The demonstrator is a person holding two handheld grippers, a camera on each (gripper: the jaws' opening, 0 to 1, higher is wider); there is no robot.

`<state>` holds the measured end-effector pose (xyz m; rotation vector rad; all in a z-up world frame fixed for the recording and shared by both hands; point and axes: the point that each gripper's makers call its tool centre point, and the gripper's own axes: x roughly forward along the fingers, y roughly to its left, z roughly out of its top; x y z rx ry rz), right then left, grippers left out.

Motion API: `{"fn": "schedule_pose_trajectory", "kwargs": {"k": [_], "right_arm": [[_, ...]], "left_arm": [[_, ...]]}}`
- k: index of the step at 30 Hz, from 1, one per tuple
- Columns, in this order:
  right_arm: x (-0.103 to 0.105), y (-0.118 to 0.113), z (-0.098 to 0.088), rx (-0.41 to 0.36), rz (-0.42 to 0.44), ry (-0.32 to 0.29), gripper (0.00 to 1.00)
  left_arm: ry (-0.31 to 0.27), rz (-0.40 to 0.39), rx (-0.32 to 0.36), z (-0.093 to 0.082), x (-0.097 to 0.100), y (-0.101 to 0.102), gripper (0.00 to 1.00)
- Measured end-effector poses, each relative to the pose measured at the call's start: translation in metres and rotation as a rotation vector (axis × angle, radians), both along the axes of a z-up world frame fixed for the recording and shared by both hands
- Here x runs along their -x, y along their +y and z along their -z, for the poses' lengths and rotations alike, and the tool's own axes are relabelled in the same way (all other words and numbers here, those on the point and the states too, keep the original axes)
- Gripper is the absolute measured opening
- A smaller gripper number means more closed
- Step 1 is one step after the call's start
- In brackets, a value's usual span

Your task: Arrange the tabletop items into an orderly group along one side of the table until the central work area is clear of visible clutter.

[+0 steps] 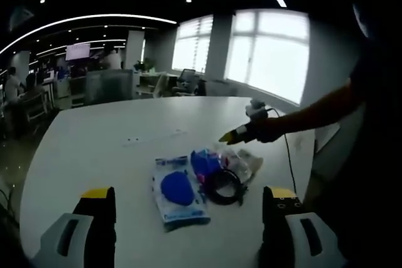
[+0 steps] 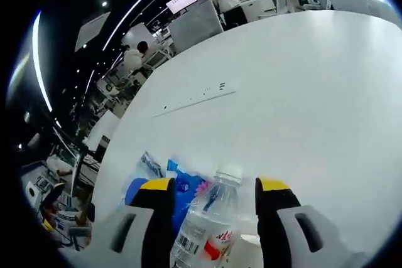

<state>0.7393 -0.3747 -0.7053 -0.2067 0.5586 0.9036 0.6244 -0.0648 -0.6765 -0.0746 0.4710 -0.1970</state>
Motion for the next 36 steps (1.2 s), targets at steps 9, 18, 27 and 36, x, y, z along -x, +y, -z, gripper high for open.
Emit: {"fn": "schedule_pose_trajectory", "kwargs": {"k": [9,18,27,36], "right_arm": [[0.0023,-0.0001,0.0012,0.000,-0.013,0.006,0.39],[0.0008,0.0000,0.0035,0.005,-0.018,0.012,0.37],[-0.0015,-0.0018,0.0029,0.015,-0.008,0.010,0.26],[-0.0027,-0.0019,0.0052,0.018,0.001,0.014,0.22]], "left_arm": [[-0.002,-0.012,0.001,-0.0017,0.0030,0.0016,0.95],[0.001,-0.016,0.000,-0.0037,0.0055,0.0001,0.95],[-0.002,-0.020,-0.011,-0.0086,0.0047,0.0034,0.94],[0.001,-0.021,-0.014,-0.0068,0.0049,0.0050,0.93]]}}
